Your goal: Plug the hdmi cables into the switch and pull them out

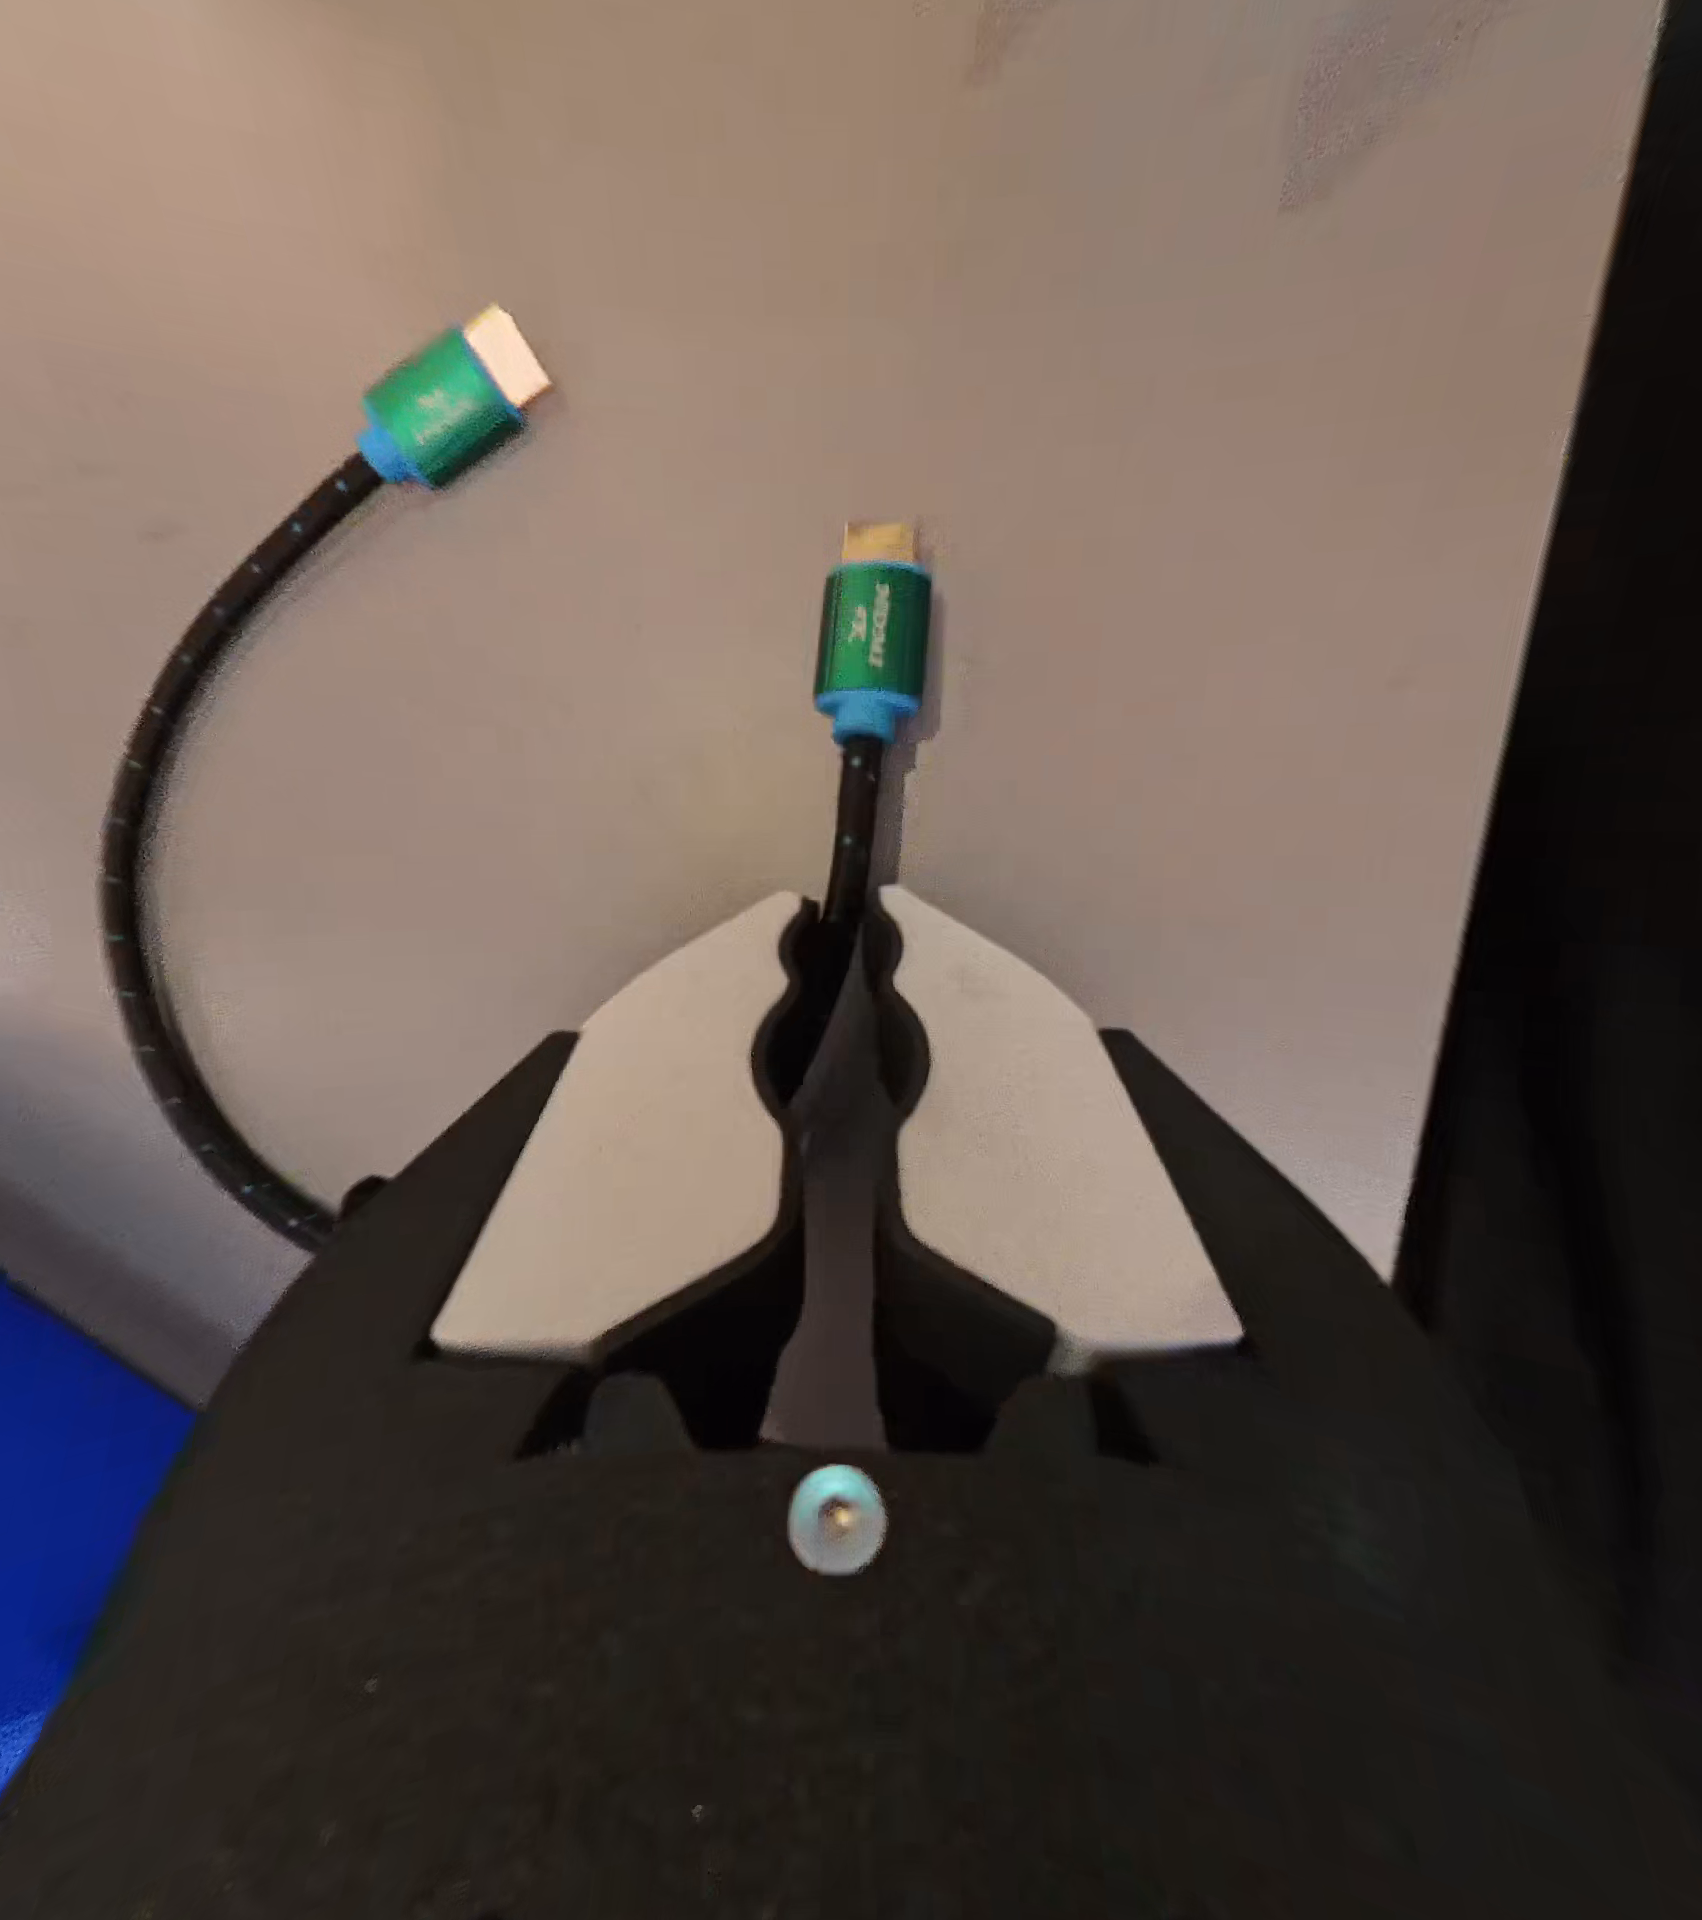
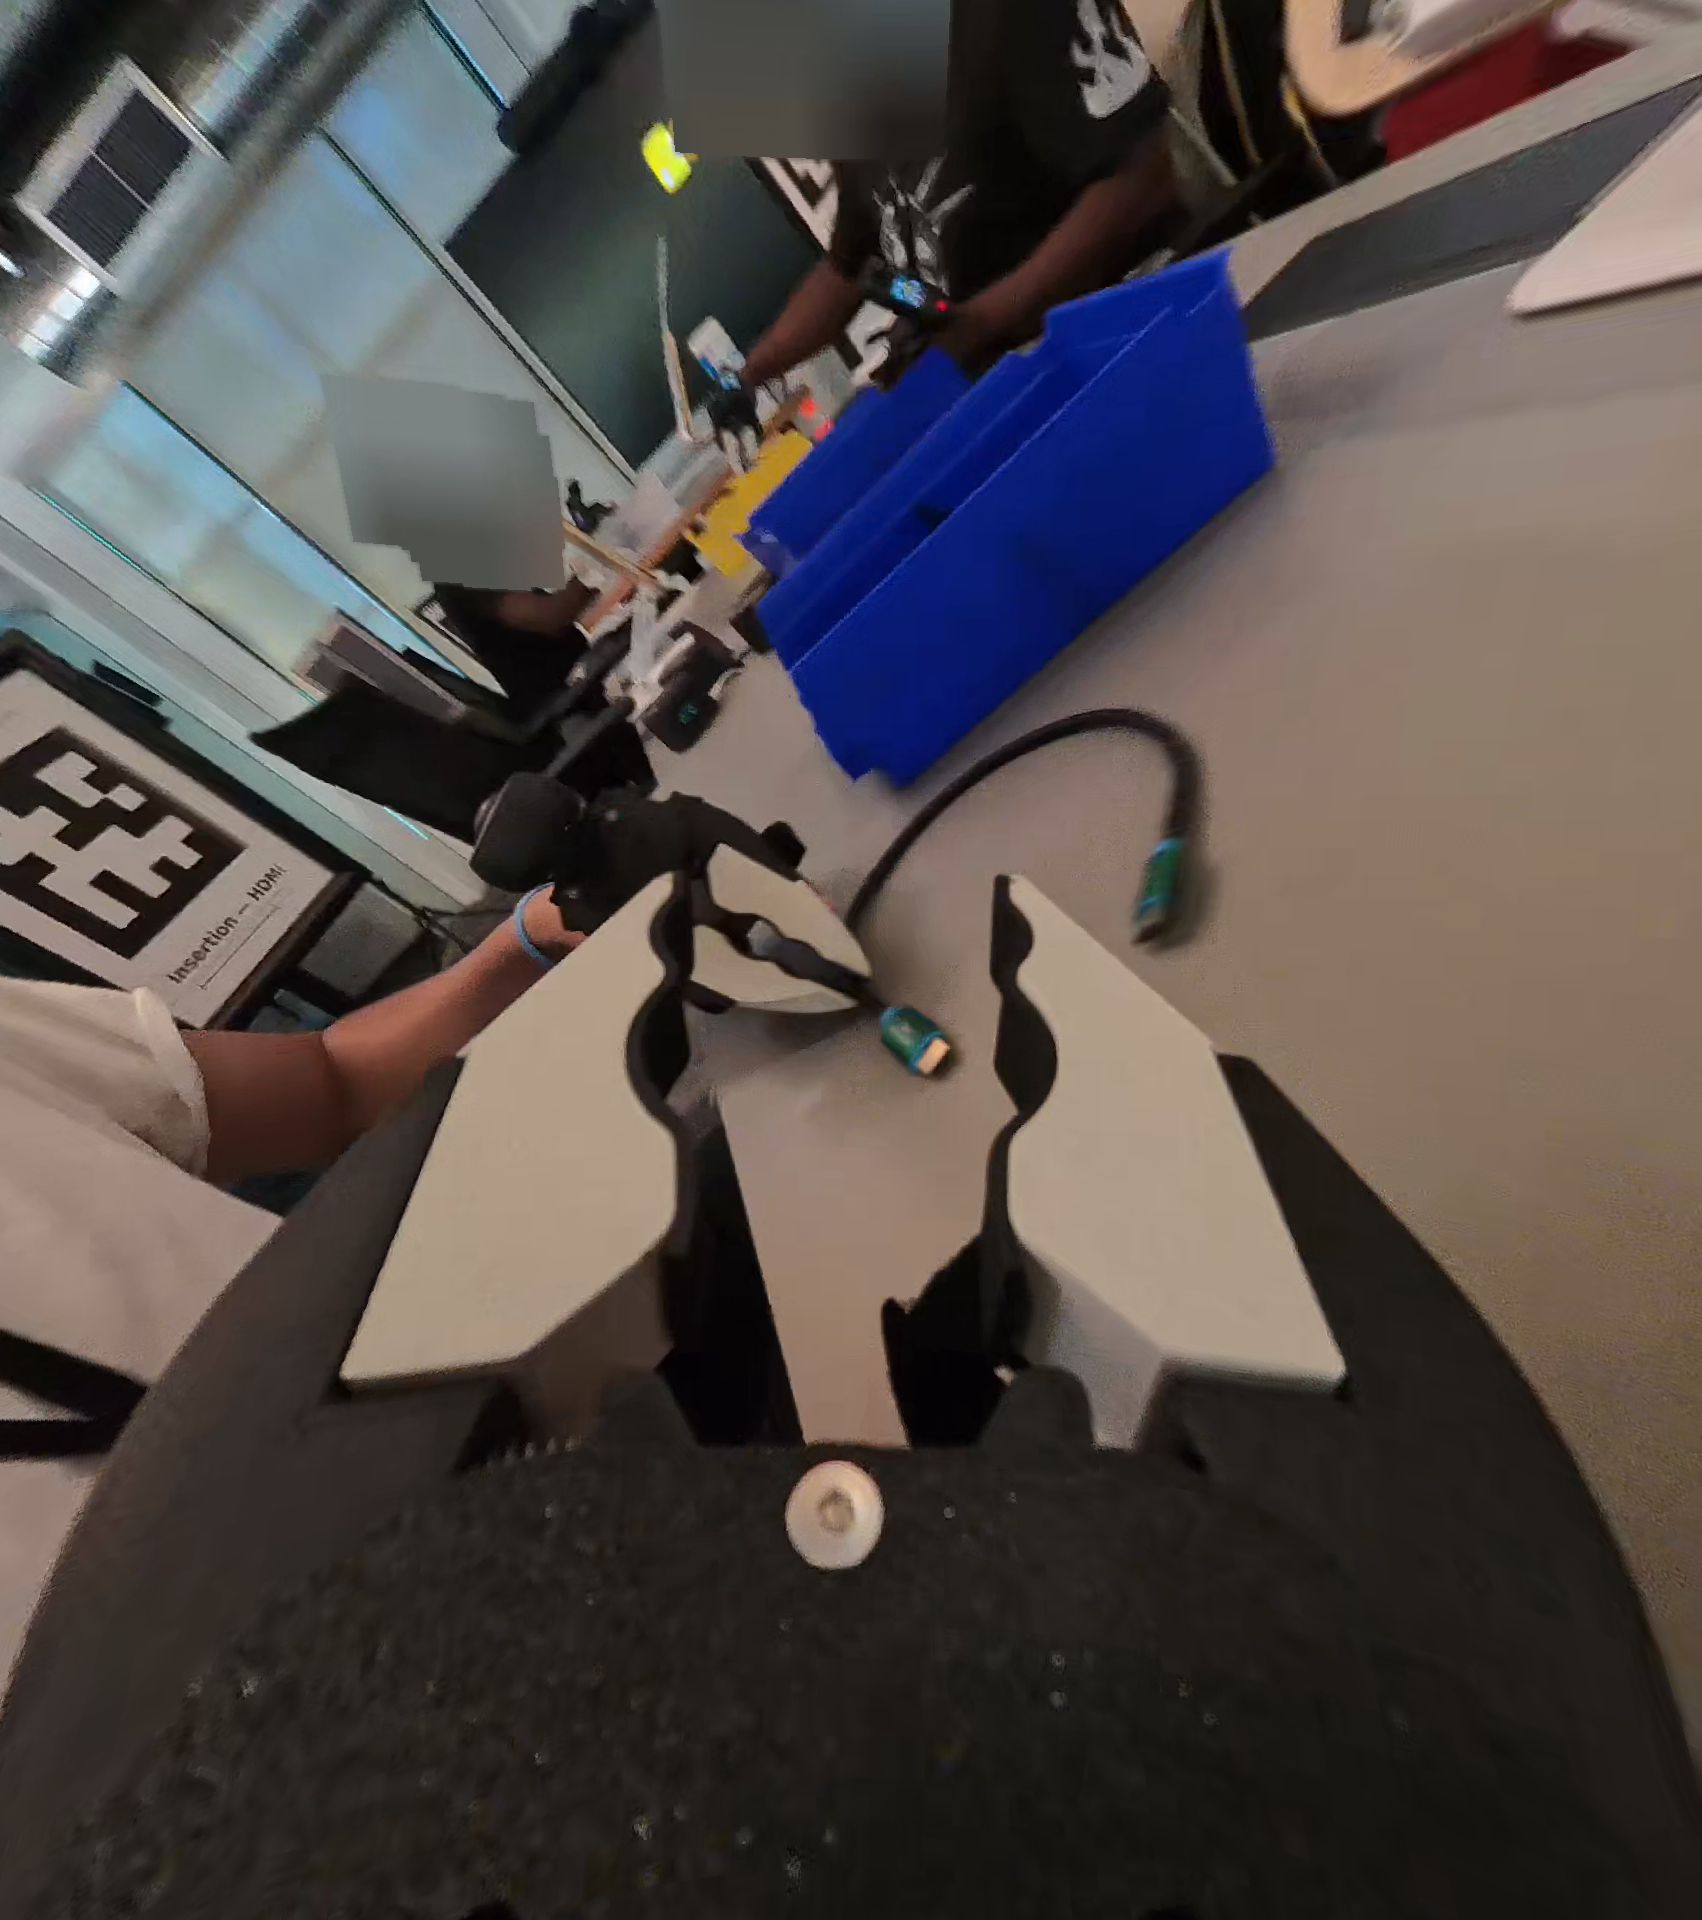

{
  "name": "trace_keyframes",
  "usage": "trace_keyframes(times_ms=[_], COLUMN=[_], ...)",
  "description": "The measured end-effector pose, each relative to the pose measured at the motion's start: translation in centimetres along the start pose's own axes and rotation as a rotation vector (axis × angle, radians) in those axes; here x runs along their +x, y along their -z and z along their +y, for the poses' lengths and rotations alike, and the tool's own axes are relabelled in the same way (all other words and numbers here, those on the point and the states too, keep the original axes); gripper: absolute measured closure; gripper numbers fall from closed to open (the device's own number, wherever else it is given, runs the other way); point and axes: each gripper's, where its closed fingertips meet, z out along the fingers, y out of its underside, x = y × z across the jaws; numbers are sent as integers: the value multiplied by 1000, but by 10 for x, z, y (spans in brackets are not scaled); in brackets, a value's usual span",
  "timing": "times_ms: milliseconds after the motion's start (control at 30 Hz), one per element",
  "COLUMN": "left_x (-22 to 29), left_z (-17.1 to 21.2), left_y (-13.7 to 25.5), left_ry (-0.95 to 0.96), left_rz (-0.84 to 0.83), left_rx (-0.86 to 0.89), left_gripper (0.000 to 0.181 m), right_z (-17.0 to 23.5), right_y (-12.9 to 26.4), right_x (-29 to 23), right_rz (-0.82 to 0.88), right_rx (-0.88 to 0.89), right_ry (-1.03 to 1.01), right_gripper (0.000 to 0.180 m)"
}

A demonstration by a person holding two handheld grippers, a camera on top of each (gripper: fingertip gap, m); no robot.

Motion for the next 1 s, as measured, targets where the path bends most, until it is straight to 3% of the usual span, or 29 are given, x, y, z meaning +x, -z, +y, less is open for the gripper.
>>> trace_keyframes(times_ms=[67, 200, 333, 467, 533, 700, 767, 900, 967, 1000], left_x=[-1, -15, -31, -39, -37, -28, -29, -35, -40, -40], left_z=[1, -19, -79, -132, -140, -149, -147, -135, -127, -122], left_y=[-2, 7, 51, 119, 133, 141, 140, 137, 136, 133], left_ry=[-58, -21, 299, 594, 669, 773, 770, 782, 793, 775], left_rz=[-52, -173, -123, 91, 178, 294, 265, 257, 246, 240], left_rx=[-26, 67, 464, 953, 1065, 1168, 1156, 1144, 1142, 1123], left_gripper=[174, 175, 175, 175, 175, 175, 175, 173, 147, 143], right_z=[36, 69, 72, 79, 84, 109, 118, 124, 115, 107], right_y=[-17, -39, -53, -83, -101, -139, -139, -127, -117, -110], right_x=[-2, -7, -15, -43, -56, -69, -75, -68, -70, -70], right_rz=[3, 0, 23, 28, 51, 67, 39, 69, 68, 78], right_rx=[16, -41, -56, -53, -50, -114, -171, -257, -236, -218], right_ry=[18, 29, 185, 364, 474, 510, 527, 553, 545, 551], right_gripper=[122, 122, 117, 114, 114, 120, 170, 172, 173, 173])
